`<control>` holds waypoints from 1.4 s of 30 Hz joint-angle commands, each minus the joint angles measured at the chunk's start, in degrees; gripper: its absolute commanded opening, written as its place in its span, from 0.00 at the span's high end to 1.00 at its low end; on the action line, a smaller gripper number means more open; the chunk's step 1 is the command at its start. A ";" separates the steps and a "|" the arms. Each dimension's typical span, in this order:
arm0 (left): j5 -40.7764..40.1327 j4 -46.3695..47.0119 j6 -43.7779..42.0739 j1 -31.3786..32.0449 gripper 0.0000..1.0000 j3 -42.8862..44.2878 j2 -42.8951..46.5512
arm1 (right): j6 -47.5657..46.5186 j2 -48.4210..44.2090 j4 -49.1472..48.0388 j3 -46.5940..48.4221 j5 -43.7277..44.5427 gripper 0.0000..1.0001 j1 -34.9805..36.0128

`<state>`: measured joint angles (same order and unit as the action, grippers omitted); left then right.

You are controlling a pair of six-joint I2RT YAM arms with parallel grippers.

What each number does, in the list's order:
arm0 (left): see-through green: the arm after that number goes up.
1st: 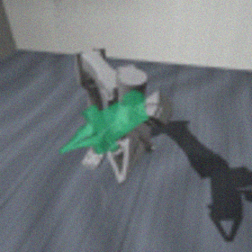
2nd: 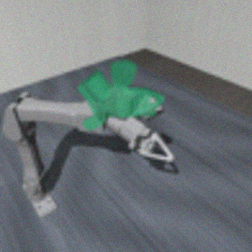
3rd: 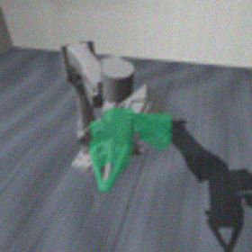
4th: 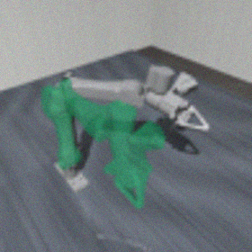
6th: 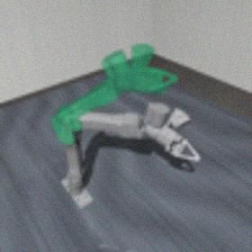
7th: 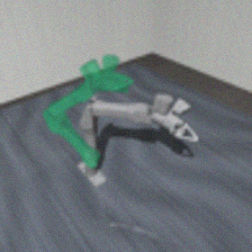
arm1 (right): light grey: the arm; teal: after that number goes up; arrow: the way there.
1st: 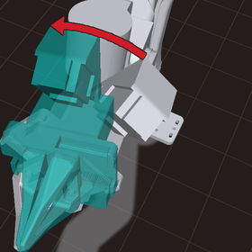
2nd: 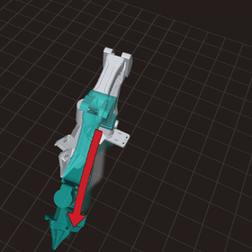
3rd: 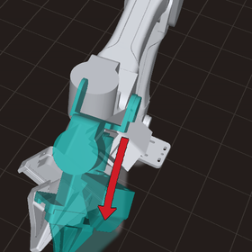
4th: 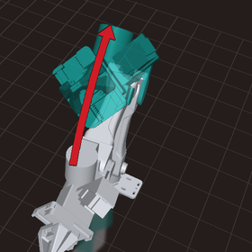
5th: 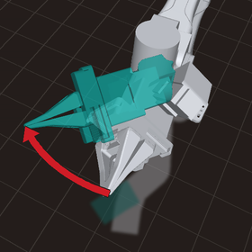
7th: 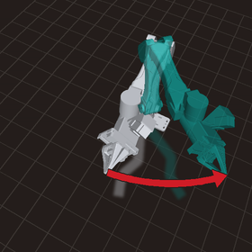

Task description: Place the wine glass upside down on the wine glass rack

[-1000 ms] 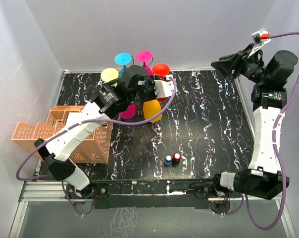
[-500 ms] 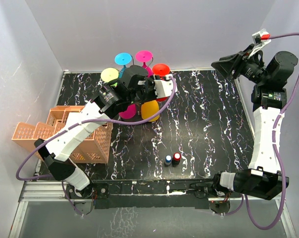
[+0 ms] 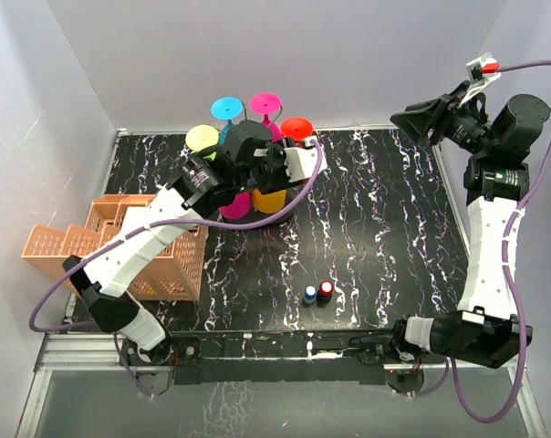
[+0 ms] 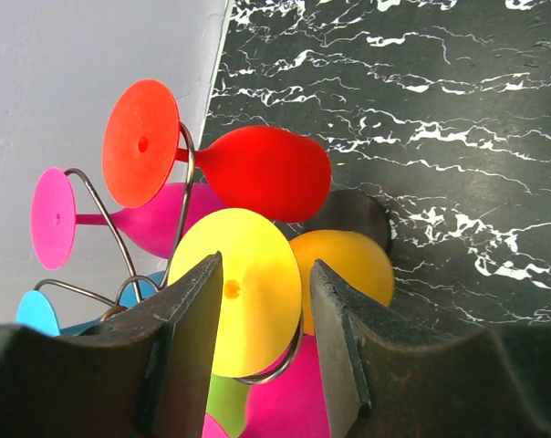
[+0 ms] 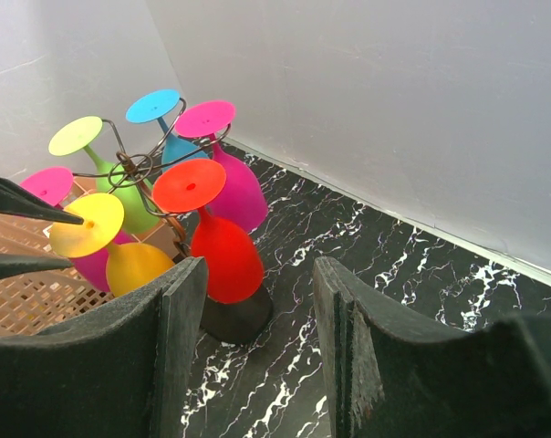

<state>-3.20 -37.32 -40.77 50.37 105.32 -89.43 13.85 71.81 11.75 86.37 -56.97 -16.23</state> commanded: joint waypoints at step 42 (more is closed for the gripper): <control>1.36 7.12 21.70 -18.30 0.03 -0.06 14.48 | -4.55 1.71 2.96 3.07 15.70 0.02 -0.91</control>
<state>5.91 -35.79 -23.57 34.54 105.71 -78.41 10.15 72.07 13.30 86.39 -47.70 -16.67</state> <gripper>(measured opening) 0.970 0.982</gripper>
